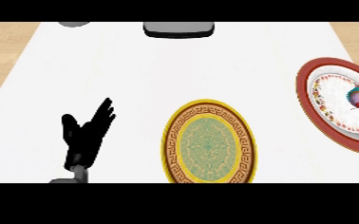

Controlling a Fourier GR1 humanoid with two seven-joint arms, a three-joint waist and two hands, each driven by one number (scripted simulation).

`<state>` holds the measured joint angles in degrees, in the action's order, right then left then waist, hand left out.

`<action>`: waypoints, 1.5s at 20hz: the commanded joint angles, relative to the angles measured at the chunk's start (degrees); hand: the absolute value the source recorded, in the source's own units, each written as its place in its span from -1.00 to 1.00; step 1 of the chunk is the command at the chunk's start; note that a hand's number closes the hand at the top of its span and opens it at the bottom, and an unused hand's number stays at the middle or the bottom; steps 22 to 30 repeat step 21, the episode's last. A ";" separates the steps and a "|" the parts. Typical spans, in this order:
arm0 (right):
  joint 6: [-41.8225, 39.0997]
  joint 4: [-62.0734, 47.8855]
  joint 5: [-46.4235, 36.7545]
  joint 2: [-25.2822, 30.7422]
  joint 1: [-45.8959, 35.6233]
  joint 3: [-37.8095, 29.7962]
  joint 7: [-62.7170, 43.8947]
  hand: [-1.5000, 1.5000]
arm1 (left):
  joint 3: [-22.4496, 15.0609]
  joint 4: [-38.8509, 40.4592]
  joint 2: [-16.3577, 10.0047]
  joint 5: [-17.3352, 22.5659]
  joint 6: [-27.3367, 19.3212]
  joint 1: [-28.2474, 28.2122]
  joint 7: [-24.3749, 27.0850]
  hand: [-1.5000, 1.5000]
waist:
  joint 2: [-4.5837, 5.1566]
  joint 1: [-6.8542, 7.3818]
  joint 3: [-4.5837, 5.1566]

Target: Pick the cupcake from the plate and place it in the plate

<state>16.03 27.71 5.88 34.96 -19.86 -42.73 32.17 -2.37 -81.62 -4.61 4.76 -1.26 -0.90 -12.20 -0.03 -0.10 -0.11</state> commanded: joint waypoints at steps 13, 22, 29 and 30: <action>-8.90 33.31 2.24 -11.63 29.73 6.75 -5.36 -1.00 | -0.21 -2.90 0.60 -0.48 0.15 -2.06 -2.00 0.00 | -0.07 -0.32 0.17; -7.70 39.36 -0.26 -17.01 36.57 6.56 -4.00 -1.00 | 0.65 -2.80 -0.18 -0.57 1.67 -2.22 -1.62 0.00 | 0.00 -0.01 0.11; -7.70 39.36 -0.26 -17.01 36.57 6.56 -4.00 -1.00 | 0.65 -2.80 -0.18 -0.57 1.67 -2.22 -1.62 0.00 | 0.00 -0.01 0.11; -7.70 39.36 -0.26 -17.01 36.57 6.56 -4.00 -1.00 | 0.65 -2.80 -0.18 -0.57 1.67 -2.22 -1.62 0.00 | 0.00 -0.01 0.11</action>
